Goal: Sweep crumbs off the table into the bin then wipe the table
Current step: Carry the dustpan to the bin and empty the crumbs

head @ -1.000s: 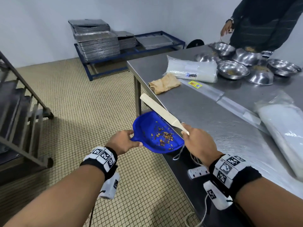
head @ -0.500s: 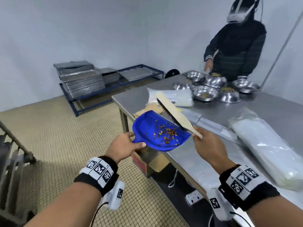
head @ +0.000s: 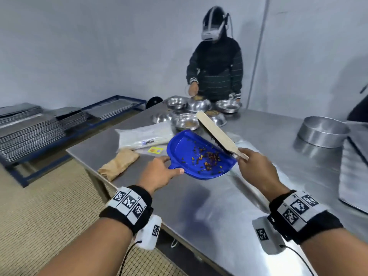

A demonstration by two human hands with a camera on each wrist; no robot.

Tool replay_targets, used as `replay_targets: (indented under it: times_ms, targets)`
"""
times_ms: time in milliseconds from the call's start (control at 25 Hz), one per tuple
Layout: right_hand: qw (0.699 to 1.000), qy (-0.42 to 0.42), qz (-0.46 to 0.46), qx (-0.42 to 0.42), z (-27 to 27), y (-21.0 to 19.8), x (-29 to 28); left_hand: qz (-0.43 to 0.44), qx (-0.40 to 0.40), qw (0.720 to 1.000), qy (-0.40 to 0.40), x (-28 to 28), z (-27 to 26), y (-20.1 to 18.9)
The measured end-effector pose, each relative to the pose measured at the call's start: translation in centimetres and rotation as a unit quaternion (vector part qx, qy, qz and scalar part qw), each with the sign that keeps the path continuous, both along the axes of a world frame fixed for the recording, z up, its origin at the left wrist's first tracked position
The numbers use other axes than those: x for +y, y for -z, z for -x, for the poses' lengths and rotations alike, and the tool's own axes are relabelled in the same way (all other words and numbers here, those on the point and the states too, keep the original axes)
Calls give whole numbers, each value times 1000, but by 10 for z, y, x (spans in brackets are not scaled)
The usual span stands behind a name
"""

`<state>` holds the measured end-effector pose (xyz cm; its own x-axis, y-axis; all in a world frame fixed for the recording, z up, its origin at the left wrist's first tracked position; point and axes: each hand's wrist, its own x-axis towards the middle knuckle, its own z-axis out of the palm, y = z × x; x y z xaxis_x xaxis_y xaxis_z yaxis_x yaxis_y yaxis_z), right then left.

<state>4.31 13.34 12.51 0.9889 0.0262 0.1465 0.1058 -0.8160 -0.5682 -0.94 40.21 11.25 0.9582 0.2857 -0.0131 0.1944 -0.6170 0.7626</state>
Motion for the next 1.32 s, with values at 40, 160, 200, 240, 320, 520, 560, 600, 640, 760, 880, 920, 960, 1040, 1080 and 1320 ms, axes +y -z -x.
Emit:
replay_targets:
  times_ms: [40,160,200,240,320,520,560,600,640,760,880,920,960,1040,1080,1320]
  targets:
    - [1000,15,2,-3,-6,-3,-13,9,-4,1000,15,-15,-12,-2]
    - [998,67,5,2,-17,-5,-51,14,-16,998,56,-56,-46,-4]
    - [996,86,2,4,-18,-5,-64,10,-15,997,71,-68,-57,-3]
    - [994,106,1,8,-18,-4,-75,9,-10,996,87,-80,-69,-1]
    - [989,145,-4,18,-18,-3,-93,12,-3,993,120,-99,-90,3]
    - [964,265,-8,29,-5,5,-131,41,18,970,239,-157,-137,12]
    - [956,292,-8,29,1,5,-137,41,24,964,262,-168,-144,12]
    - [948,316,-10,30,7,6,-141,33,26,958,284,-179,-149,11]
    - [942,334,-11,30,13,5,-144,23,25,953,301,-187,-152,9]
    - [915,402,-15,30,44,5,-157,-5,11,926,377,-223,-153,5]
    - [888,459,-12,20,89,2,-175,2,14,892,453,-267,-135,3]
    - [880,475,-7,17,107,1,-182,2,14,881,474,-284,-125,2]
    - [873,488,-6,15,121,1,-188,2,13,872,490,-296,-118,2]
    - [850,527,-7,13,160,-1,-204,13,14,848,529,-331,-92,2]
    - [838,546,-9,10,180,-1,-212,21,14,836,548,-348,-77,1]
    - [768,640,-12,3,308,-2,-254,41,12,769,638,-439,22,0]
